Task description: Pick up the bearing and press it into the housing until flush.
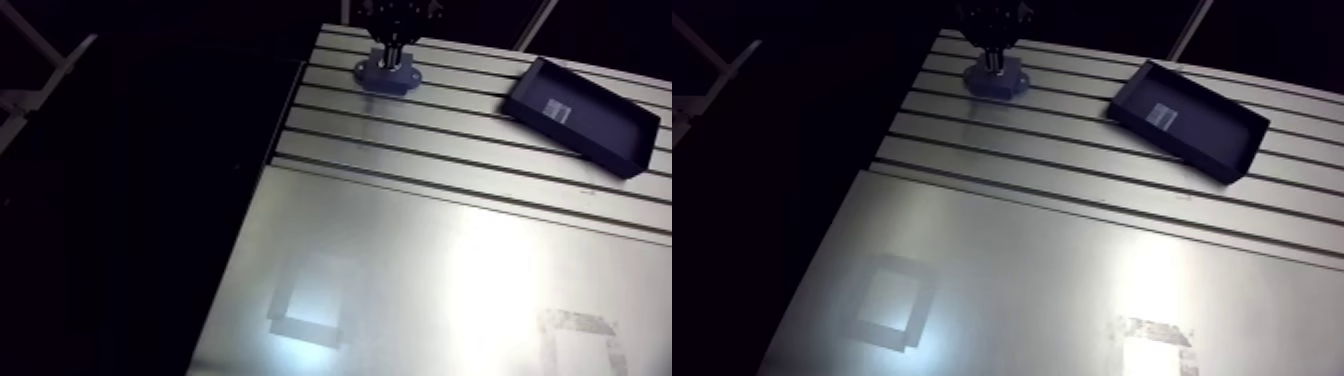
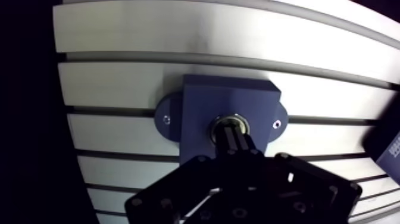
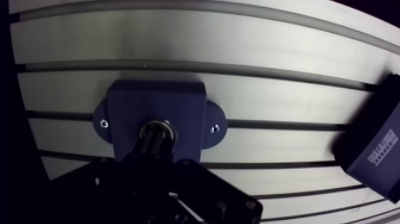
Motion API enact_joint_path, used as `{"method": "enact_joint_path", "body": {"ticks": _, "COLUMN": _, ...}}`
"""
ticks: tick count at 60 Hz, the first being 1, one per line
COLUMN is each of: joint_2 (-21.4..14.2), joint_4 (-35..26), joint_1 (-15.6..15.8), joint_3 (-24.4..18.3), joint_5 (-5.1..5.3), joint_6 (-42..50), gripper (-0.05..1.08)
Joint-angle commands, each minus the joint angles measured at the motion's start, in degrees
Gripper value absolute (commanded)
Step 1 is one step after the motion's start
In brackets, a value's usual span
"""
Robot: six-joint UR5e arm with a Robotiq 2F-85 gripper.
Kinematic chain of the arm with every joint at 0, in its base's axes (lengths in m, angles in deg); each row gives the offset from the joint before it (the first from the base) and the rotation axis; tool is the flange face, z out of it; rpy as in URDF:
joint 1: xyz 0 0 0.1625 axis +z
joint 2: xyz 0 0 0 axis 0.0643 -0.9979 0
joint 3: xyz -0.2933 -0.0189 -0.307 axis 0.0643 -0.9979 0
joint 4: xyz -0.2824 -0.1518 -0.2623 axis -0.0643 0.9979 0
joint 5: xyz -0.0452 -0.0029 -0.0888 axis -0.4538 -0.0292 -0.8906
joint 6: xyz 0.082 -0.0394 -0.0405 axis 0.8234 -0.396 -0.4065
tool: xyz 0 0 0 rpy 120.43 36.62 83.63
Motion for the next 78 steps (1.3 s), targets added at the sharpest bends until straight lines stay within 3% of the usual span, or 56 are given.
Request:
{"method": "enact_joint_path", "body": {"ticks": 1, "joint_2": 0.0, "joint_4": 0.0, "joint_1": 0.0, "joint_3": 0.1, "joint_5": 0.0, "joint_6": 0.0, "gripper": 1.04}}
{"method": "enact_joint_path", "body": {"ticks": 30, "joint_2": -0.3, "joint_4": 0.0, "joint_1": 0.1, "joint_3": 0.0, "joint_5": -0.02, "joint_6": 0.0, "gripper": 1.04}}
{"method": "enact_joint_path", "body": {"ticks": 61, "joint_2": -4.3, "joint_4": -1.0, "joint_1": 0.1, "joint_3": 0.0, "joint_5": -0.36, "joint_6": -0.1, "gripper": 1.03}}
{"method": "enact_joint_path", "body": {"ticks": 63, "joint_2": -4.8, "joint_4": -1.2, "joint_1": 0.1, "joint_3": 0.0, "joint_5": -0.43, "joint_6": -0.1, "gripper": 0.99}}
{"method": "enact_joint_path", "body": {"ticks": 64, "joint_2": -5.3, "joint_4": -1.8, "joint_1": 0.1, "joint_3": -0.2, "joint_5": -0.52, "joint_6": -0.1, "gripper": 0.8}}
{"method": "enact_joint_path", "body": {"ticks": 65, "joint_2": -5.3, "joint_4": -1.8, "joint_1": 0.1, "joint_3": -0.2, "joint_5": -0.52, "joint_6": -0.1, "gripper": 0.8}}
{"method": "enact_joint_path", "body": {"ticks": 66, "joint_2": -5.7, "joint_4": -3.4, "joint_1": 0.0, "joint_3": -0.5, "joint_5": -0.75, "joint_6": -0.1, "gripper": 0.37}}
{"method": "enact_joint_path", "body": {"ticks": 67, "joint_2": -6.2, "joint_4": -6.0, "joint_1": -0.1, "joint_3": -1.0, "joint_5": -1.16, "joint_6": -0.2, "gripper": 0.02}}
{"method": "enact_joint_path", "body": {"ticks": 72, "joint_2": -7.8, "joint_4": -10.7, "joint_1": -0.7, "joint_3": -1.4, "joint_5": -1.99, "joint_6": -1.9, "gripper": 0.0}}
{"method": "enact_joint_path", "body": {"ticks": 78, "joint_2": -11.7, "joint_4": -12.0, "joint_1": -1.8, "joint_3": -0.5, "joint_5": -1.94, "joint_6": -4.7, "gripper": 0.0}}
